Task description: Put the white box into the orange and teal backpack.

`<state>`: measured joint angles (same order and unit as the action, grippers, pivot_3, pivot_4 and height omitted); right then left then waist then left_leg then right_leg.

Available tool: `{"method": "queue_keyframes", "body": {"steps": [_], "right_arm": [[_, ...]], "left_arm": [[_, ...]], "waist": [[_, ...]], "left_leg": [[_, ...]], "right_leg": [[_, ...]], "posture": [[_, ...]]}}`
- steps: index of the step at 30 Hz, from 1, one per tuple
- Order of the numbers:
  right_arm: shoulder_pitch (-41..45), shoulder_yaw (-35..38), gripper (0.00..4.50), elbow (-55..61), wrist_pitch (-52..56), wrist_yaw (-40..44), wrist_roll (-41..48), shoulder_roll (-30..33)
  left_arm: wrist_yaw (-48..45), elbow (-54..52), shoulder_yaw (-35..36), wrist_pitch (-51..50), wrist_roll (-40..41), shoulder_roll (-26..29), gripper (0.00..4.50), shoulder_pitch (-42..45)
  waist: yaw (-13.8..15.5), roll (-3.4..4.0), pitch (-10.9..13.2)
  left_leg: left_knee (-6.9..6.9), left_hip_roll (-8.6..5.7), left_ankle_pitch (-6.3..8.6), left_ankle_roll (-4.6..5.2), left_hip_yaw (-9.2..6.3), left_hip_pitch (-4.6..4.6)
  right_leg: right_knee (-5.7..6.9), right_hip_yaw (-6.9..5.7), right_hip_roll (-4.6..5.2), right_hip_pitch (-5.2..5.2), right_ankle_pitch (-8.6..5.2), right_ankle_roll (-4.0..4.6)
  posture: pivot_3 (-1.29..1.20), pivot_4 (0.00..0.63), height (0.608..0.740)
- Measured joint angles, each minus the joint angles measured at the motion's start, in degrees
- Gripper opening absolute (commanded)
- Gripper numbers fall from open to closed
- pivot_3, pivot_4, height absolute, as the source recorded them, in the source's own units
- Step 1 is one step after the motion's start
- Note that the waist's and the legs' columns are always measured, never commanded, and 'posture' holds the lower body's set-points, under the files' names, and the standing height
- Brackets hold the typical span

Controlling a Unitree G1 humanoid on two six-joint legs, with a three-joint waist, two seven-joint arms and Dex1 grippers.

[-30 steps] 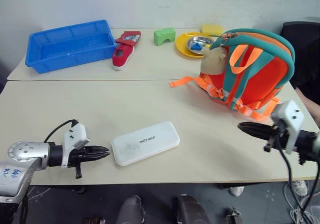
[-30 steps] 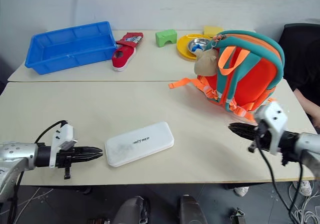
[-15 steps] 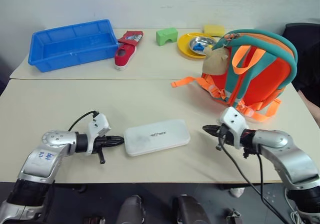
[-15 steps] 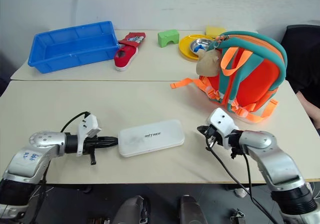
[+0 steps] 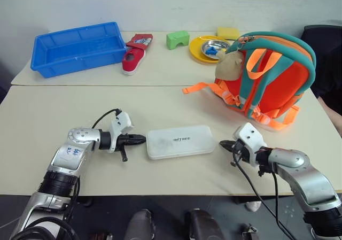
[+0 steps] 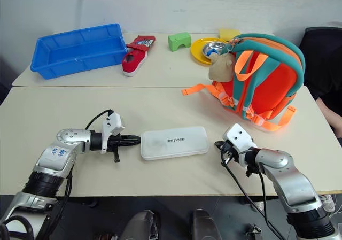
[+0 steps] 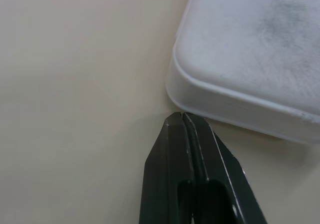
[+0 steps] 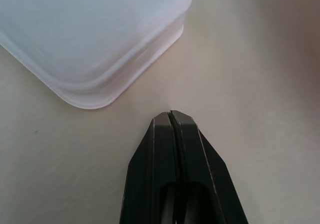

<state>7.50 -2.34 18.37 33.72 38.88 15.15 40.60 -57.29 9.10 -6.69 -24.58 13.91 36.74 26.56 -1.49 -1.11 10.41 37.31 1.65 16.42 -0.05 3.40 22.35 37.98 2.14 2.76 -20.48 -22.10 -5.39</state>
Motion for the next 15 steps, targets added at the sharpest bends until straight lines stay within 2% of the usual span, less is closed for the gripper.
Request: {"method": "queue_keyframes", "body": {"steps": [7,10,13,15], "right_arm": [[0.07,-0.02,0.00,1.92,1.55,-0.81,0.13,-1.99],[-0.28,-0.03,0.00,2.00,1.58,-0.80,0.06,-1.97],[-0.93,0.09,0.00,2.00,1.46,-0.69,0.09,-1.87],[-1.19,0.37,0.00,1.98,1.25,-0.40,0.06,-1.15]], "left_arm": [[0.88,4.50,-0.39,-1.66,0.17,-5.53,0.04,4.36],[0.62,5.33,-0.90,-1.67,-0.65,-5.08,0.04,5.43],[-2.09,5.56,-1.98,-2.76,-1.09,-1.50,0.61,6.35],[-5.59,6.51,-3.00,-3.23,-1.55,2.93,1.19,7.46]], "waist": [[0.02,0.00,0.00],[-0.09,0.00,0.00],[-0.41,0.00,0.00],[-0.63,0.00,0.00]], "left_leg": [[0.07,-0.02,0.00,0.00,-0.04,0.13],[0.02,0.01,-0.12,-0.21,-0.04,0.13],[-0.04,0.06,-0.17,-0.30,-0.01,0.10],[-0.14,0.06,-0.18,-0.32,0.04,0.01]], "right_leg": [[-0.03,-0.06,0.00,-0.05,0.00,0.00],[-0.04,-0.05,-0.04,-0.08,0.00,0.00],[-0.04,0.00,-0.13,-0.12,0.00,0.00],[-0.04,0.04,-0.14,-0.10,0.00,0.01]], "posture": [[0.00,0.150,0.740],[0.00,0.150,0.740],[0.00,0.150,0.740],[0.00,0.150,0.740]]}}
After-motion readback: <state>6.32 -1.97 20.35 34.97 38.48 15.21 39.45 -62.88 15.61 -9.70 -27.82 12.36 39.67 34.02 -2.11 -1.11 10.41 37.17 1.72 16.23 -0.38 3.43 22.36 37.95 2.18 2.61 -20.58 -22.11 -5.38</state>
